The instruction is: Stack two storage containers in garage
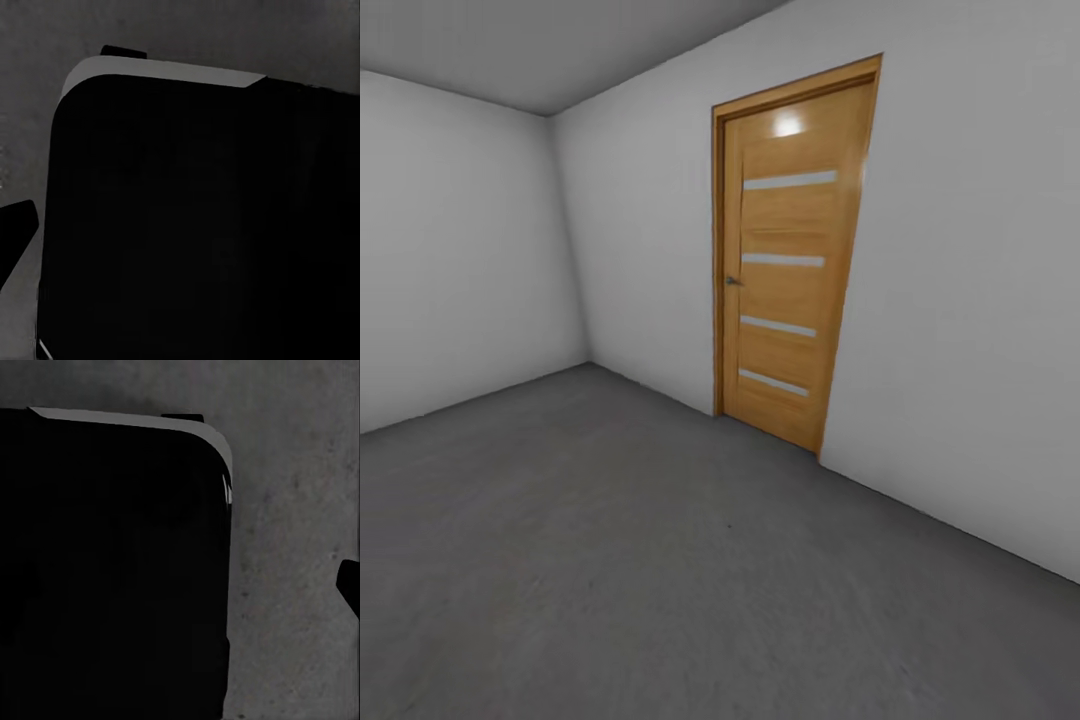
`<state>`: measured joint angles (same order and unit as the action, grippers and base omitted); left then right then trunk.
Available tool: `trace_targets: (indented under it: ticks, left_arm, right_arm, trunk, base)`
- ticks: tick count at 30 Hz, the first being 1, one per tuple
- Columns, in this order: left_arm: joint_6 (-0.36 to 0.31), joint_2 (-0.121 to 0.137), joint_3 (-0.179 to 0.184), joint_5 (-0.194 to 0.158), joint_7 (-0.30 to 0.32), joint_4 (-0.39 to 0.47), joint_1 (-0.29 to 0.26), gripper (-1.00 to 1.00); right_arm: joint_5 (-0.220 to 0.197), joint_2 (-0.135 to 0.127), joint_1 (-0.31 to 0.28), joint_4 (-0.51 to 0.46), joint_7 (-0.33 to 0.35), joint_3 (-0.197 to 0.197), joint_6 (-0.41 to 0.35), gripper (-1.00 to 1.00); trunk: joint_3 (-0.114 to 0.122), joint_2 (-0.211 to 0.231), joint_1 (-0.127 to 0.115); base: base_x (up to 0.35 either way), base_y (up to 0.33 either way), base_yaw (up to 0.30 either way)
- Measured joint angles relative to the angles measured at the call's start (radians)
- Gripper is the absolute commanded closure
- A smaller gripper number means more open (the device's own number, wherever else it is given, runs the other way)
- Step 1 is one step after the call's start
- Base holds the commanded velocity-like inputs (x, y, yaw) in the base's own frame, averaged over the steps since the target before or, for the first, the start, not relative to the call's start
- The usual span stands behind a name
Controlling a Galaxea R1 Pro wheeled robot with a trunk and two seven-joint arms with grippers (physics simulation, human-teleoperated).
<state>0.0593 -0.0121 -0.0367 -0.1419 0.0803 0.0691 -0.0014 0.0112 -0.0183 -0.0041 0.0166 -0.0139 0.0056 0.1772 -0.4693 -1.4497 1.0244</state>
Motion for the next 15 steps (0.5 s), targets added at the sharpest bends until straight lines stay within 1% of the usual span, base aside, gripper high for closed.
trace_targets:
  ticks: [2, 5, 15]
  left_arm:
    - [0.002, 0.001, 0.000, 0.000, -0.003, 0.000, 0.000, -1.00]
    - [0.005, 0.003, -0.001, -0.001, -0.006, 0.001, 0.000, -1.00]
    - [0.007, 0.003, -0.002, -0.003, -0.009, -0.001, 0.000, -1.00]
  right_arm:
    - [-0.001, 0.000, 0.000, 0.000, 0.000, 0.000, 0.000, -1.00]
    - [-0.002, 0.000, 0.000, 0.000, 0.000, -0.001, 0.000, -1.00]
    - [-0.002, -0.004, 0.000, -0.001, 0.000, 0.001, 0.000, -1.00]
  trunk:
    - [0.000, 0.000, 0.000]
    - [0.000, 0.000, 0.000]
    - [0.000, 0.000, 0.000]
  base:
    - [0.323, 0.000, 0.173]
    - [0.323, 0.000, 0.074]
    - [0.323, 0.000, 0.006]
